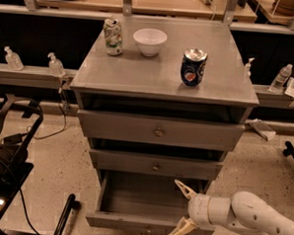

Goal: Close bottom drawer

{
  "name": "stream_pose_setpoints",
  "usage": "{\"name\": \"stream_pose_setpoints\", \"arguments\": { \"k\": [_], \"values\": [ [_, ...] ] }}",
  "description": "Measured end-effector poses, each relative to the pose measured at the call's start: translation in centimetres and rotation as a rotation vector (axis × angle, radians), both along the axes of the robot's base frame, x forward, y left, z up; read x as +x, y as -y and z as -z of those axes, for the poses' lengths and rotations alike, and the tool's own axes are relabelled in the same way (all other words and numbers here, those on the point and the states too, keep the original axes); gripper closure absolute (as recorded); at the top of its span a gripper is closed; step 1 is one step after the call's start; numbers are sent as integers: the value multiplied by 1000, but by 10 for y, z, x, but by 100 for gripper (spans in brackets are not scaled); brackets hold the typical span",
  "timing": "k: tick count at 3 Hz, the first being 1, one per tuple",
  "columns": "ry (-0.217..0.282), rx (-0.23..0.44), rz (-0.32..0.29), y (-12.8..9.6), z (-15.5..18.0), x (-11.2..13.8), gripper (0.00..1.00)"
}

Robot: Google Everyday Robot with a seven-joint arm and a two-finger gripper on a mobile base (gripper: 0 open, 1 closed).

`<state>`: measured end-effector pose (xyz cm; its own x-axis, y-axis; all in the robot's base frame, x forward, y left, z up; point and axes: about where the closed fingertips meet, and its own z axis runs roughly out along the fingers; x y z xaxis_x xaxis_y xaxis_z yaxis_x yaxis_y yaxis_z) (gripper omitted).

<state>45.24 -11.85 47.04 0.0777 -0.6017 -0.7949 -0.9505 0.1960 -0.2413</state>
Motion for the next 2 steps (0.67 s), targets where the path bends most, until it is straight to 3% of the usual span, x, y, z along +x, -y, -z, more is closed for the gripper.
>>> {"name": "stream_pose_setpoints", "arguments": {
  "k": [1,2],
  "values": [
    [-6,33,-12,4,25,2,0],
    [34,85,7,13,77,-1,0]
  ]
}}
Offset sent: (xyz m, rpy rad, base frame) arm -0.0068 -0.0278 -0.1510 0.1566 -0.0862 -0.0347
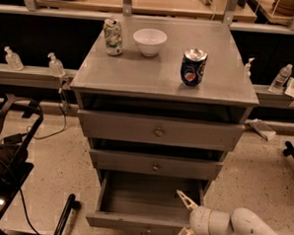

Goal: Close bottom drawer

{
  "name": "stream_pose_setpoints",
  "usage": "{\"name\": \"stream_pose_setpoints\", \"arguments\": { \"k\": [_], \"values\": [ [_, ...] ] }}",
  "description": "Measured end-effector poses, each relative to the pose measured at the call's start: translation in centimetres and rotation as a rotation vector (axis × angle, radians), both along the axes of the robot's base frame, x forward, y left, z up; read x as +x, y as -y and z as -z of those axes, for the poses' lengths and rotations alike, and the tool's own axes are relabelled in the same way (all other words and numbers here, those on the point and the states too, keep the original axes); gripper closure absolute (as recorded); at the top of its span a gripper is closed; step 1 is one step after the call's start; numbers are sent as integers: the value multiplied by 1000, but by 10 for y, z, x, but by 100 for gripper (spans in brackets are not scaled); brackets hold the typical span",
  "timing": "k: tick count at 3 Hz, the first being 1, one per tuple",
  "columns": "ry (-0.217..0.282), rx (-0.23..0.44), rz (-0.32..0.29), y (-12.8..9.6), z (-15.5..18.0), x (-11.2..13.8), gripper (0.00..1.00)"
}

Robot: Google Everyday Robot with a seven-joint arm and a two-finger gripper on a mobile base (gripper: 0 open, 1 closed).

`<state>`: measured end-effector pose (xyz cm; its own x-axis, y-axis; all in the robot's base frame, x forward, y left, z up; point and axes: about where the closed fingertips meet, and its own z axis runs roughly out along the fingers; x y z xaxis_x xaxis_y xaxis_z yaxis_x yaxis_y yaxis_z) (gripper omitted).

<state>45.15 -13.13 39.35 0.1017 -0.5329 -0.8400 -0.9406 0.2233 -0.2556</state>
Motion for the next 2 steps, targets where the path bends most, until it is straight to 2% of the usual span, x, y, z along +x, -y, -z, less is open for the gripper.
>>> {"name": "stream_pose_setpoints", "arguments": {
  "k": [1,2],
  "values": [
    [20,72,9,9,58,-1,0],
    [18,75,13,9,60,-1,0]
  ]
}}
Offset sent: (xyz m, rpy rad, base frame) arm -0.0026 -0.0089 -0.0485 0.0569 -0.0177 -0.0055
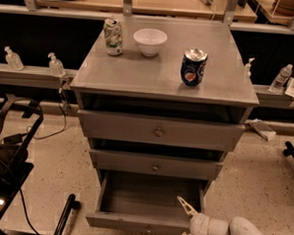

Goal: Close bottom drawer

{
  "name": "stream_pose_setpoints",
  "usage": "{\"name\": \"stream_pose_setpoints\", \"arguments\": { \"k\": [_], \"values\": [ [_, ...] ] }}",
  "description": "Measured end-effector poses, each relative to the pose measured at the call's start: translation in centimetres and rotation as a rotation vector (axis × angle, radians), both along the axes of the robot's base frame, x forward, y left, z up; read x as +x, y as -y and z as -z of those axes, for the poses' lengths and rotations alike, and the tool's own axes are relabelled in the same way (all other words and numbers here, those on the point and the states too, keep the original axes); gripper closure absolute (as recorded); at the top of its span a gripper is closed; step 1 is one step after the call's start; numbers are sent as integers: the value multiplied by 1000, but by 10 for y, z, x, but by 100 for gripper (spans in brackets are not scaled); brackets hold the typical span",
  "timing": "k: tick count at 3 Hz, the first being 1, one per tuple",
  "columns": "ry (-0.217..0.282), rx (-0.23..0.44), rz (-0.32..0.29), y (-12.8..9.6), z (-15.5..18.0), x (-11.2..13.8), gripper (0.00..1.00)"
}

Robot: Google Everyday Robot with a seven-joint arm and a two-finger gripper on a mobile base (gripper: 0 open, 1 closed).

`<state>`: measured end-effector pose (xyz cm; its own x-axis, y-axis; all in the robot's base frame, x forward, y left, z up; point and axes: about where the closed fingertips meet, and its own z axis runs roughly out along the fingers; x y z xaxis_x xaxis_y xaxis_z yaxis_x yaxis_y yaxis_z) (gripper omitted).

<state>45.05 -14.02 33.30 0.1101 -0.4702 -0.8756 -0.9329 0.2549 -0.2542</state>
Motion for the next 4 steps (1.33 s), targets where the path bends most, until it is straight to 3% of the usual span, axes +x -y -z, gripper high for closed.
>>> {"name": "stream_pose_setpoints", "arguments": {
  "k": [1,2,3,4],
  "values": [
    [-11,23,-46,-6,4,2,2],
    [-42,91,-58,-17,41,3,33],
    [-75,81,-44,-25,82,-4,64],
    [-78,32,7,-22,109,-1,85]
  ]
}}
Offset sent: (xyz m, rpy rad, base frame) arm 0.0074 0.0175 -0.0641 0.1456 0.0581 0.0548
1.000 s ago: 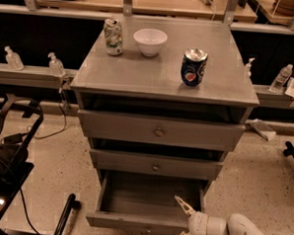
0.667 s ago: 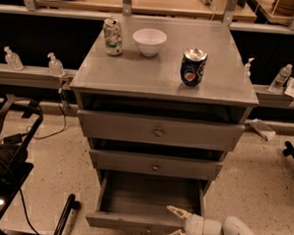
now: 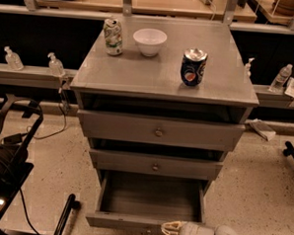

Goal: Close bottom drawer

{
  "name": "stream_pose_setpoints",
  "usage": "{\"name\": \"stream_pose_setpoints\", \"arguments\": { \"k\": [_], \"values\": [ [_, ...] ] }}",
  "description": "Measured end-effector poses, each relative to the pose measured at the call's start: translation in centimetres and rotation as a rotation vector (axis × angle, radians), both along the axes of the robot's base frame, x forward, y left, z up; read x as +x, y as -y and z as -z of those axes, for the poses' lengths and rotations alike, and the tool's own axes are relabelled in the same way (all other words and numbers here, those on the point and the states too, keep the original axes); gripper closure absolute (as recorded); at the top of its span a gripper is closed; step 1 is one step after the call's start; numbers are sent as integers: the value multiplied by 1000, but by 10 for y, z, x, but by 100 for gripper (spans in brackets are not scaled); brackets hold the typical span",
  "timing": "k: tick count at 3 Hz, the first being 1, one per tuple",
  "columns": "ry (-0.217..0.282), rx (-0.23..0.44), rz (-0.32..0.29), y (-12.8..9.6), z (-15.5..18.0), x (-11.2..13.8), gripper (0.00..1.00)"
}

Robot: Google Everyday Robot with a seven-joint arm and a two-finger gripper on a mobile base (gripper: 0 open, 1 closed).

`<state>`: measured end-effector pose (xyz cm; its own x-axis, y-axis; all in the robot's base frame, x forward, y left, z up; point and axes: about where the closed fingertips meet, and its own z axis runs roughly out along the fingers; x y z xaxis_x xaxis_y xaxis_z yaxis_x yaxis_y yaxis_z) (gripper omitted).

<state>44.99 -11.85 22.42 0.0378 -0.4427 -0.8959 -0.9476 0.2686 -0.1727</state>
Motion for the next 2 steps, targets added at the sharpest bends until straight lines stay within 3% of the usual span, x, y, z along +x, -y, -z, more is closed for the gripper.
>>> {"name": "stream_pose_setpoints", "arguments": {
  "k": [1,2],
  "values": [
    [2,-61,98,18,33,3,100],
    [3,-110,166,29,58,9,100]
  ]
}}
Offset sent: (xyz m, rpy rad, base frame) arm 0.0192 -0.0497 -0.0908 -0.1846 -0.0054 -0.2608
